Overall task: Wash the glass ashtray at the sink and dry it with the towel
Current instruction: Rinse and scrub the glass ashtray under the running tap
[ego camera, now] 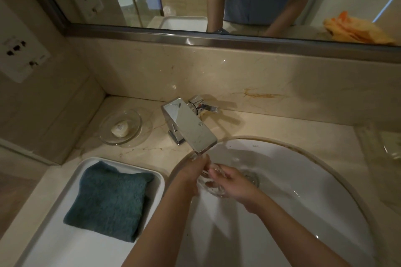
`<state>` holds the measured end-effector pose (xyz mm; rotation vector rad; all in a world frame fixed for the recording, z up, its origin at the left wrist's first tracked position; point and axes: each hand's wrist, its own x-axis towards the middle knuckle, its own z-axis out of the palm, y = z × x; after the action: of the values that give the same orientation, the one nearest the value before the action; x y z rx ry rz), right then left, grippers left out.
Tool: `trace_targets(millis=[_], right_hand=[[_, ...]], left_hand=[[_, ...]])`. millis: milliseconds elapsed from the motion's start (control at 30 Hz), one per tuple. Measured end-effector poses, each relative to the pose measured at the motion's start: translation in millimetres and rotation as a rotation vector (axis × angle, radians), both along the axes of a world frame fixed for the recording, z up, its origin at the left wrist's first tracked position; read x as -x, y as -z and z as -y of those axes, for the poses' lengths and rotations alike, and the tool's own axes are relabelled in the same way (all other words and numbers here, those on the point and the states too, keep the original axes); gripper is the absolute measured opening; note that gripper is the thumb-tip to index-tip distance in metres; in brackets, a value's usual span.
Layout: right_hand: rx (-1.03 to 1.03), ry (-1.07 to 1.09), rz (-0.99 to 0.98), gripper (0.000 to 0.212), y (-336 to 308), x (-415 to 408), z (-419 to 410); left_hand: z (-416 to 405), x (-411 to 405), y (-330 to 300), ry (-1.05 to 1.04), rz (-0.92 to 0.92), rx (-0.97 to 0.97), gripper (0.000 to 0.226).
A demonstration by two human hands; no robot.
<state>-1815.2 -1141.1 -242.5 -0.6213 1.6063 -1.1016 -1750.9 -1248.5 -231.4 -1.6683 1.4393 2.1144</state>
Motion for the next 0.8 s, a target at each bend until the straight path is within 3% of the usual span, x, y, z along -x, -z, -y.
trace_targets(millis=[200, 367, 433, 533, 633, 733, 800], right_hand=[[-0.014, -0.112, -0.194, 0.026, 3.4, 7.9, 3.1], [-0.003, -0.188, -0.296, 0.020, 2.7, 6.8, 2.4], [0.009, -0.185, -0.300, 0.021, 3.3, 6.8, 2.5], [0.016, -0.170, -0.282, 0.025, 0.7, 7.6, 2.4], [-0.011, -0.084, -0.177, 0.034, 0.9, 12.3, 0.6], [-0.004, 0.111, 0.160, 0.039, 0.5, 16.5, -1.2], [0.027, 0.204, 0.360, 0.045, 1.3, 20.0, -2.7]], left_hand=[[9.6, -1.2, 3.6, 0.045, 0.006, -0.144, 0.012], [13.4, 0.2, 5.2, 0.091, 0.006, -0.202, 0.013], [14.7, 0.4, 7.2, 0.090, -0.019, -0.210, 0.036], [14.3, -1.2, 4.5, 0.130, -0.021, -0.191, 0.031], [16.0, -7.3, 6.8, 0.103, -0.076, -0.189, 0.026], [13.9, -12.4, 8.6, 0.146, -0.206, -0.197, 0.015], [14.2, -15.9, 13.6, 0.175, -0.289, -0.155, 0.020]])
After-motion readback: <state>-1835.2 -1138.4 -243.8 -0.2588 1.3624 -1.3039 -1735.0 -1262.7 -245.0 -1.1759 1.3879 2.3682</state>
